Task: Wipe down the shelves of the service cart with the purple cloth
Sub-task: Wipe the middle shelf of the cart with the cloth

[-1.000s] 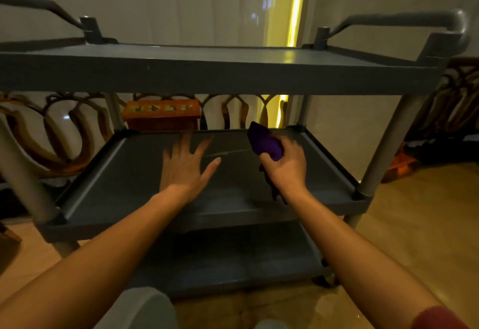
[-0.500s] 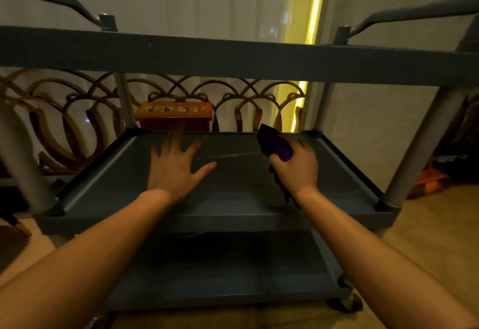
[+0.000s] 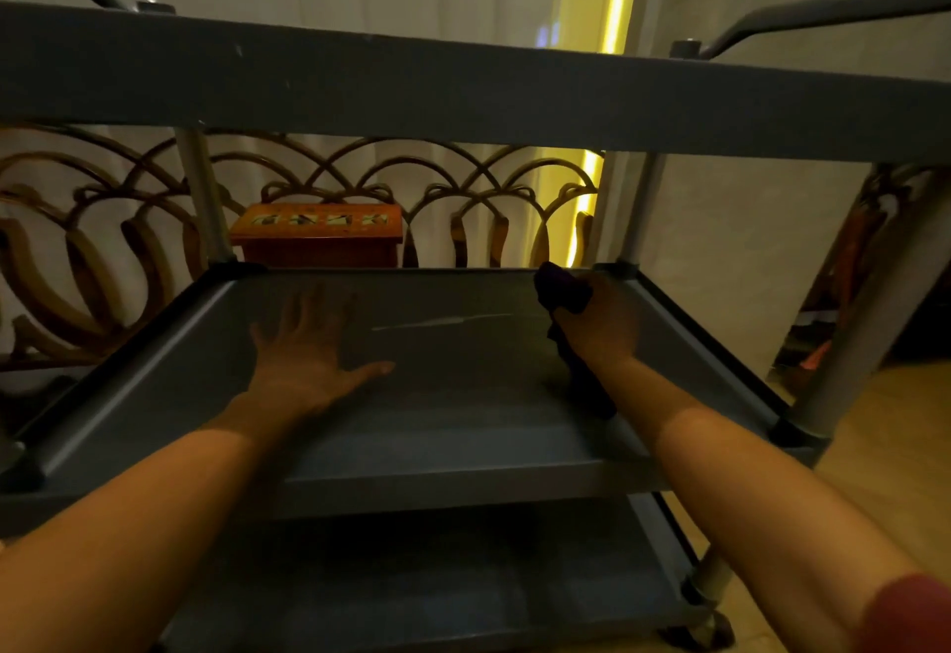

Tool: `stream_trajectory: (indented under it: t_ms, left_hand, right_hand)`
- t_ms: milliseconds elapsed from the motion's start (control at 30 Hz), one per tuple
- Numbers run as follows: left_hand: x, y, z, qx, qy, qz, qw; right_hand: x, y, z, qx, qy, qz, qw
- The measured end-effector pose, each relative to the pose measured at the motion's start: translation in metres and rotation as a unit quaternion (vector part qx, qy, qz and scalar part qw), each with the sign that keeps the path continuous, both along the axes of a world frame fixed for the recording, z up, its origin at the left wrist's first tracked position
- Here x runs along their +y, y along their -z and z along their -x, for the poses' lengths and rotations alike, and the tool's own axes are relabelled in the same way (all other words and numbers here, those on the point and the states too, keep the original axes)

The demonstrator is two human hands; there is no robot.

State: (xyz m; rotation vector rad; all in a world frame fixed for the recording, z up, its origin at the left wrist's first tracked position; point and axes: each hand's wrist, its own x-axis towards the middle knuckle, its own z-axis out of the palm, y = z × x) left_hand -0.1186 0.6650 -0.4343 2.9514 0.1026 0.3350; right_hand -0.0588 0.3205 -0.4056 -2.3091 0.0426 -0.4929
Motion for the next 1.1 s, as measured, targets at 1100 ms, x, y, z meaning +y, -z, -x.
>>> stream_trajectory:
  t_ms: [1100]
  left_hand:
    - [0.046,0.057,-0.048,0.207,-0.056,-0.005,0.977]
  right_hand:
    - [0.052,0.056,-0.128,0.119,0.057,0.1,0.986]
